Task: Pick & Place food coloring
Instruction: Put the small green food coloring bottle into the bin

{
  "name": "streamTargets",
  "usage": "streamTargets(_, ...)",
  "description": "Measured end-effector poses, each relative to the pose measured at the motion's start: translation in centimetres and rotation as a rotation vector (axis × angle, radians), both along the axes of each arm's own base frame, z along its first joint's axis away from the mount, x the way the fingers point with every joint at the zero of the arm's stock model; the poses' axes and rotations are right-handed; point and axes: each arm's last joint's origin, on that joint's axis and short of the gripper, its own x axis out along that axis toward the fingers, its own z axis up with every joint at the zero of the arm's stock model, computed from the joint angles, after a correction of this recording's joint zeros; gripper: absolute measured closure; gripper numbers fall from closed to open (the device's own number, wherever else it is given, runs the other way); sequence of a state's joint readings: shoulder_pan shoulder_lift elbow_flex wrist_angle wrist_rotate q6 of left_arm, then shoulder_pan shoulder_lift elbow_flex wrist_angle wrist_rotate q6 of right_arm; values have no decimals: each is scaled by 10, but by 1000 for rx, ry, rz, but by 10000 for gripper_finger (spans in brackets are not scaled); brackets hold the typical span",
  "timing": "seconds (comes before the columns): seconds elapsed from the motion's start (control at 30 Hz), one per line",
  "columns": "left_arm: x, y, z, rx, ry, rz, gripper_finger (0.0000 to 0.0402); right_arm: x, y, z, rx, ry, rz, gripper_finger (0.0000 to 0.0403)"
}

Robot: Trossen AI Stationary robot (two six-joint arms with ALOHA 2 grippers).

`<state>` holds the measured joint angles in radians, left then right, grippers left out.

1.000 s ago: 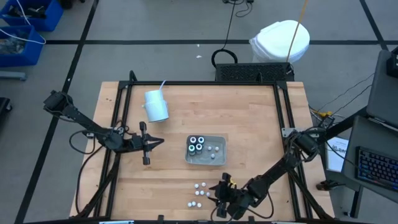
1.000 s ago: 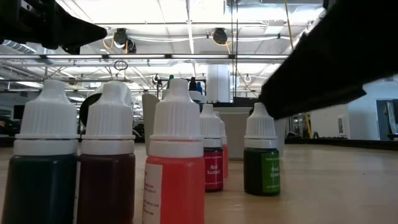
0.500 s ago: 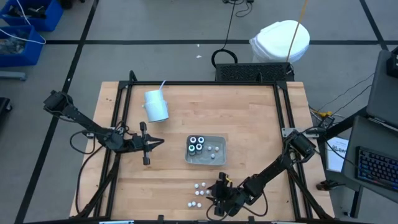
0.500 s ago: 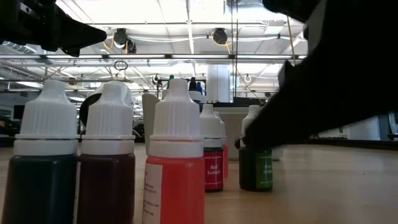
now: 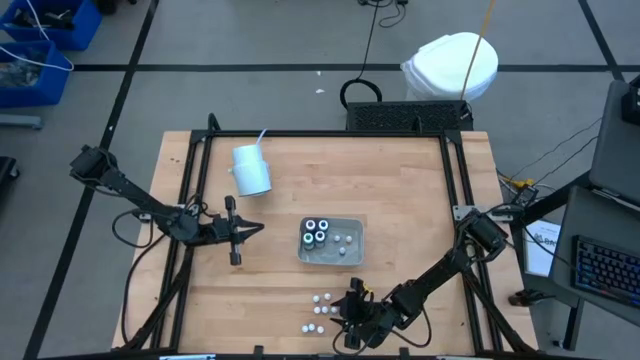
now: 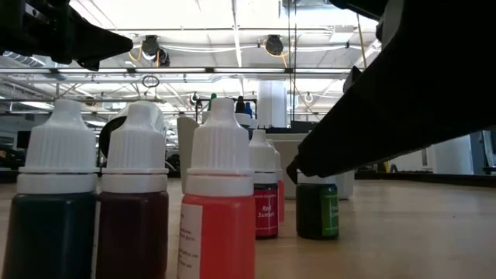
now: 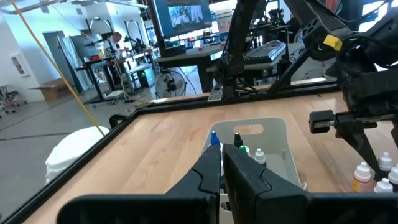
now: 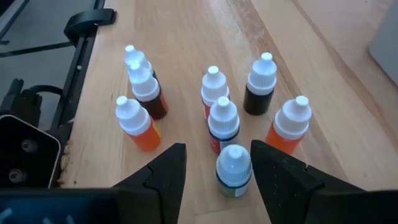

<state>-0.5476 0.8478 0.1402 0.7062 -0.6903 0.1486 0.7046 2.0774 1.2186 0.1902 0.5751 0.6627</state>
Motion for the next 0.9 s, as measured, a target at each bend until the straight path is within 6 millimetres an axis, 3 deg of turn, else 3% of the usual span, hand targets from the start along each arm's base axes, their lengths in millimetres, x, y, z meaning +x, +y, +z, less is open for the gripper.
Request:
streamTargets(0.23,0,0,0,0,0,0,376,1,-1,0,11,-1,-12,245)
streamTargets(0.57,0,0,0,0,0,0,376,1,-1,0,18,-3,-19,356)
streamTargets(0.73,0,0,0,4,2,0,376,1,-2,3,2,0,-2,357)
streamTargets(0.9,0,0,-1,-60,-2,-12,376,-2,-2,22,6,-6,53,353)
